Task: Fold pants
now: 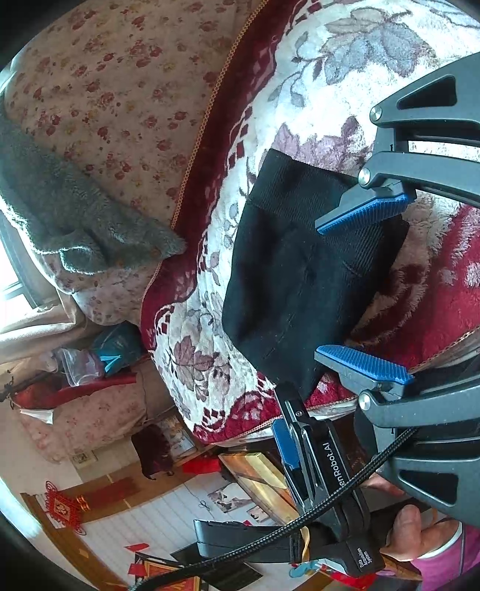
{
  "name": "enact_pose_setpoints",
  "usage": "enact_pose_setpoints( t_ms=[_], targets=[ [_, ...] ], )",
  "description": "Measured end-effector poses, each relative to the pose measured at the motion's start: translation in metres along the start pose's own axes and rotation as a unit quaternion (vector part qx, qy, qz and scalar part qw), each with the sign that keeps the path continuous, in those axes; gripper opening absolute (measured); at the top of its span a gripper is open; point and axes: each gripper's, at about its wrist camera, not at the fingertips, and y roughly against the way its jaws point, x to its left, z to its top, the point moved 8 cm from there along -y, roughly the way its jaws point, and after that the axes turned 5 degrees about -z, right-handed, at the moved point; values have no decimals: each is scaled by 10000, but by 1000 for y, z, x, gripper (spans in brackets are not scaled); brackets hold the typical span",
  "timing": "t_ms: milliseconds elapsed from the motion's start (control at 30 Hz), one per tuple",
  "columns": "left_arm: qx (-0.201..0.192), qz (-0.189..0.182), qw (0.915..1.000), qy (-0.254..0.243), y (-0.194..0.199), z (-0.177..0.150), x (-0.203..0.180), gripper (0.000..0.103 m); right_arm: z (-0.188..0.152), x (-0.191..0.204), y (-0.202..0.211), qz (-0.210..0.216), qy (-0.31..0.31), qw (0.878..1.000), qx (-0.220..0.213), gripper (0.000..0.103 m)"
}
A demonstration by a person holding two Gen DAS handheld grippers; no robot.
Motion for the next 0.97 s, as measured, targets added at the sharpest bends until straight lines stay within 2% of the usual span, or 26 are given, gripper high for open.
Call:
enact_pose_setpoints(
  t_ms=[700,967],
  targets=[
    [5,48,9999,110,-2,2,8,65,-1,9,-10,25,21,10000,76,61],
    [-293,96,9995,-13,4,7,3,65,-1,6,-11,57,-35,9999,91,61]
  ],
)
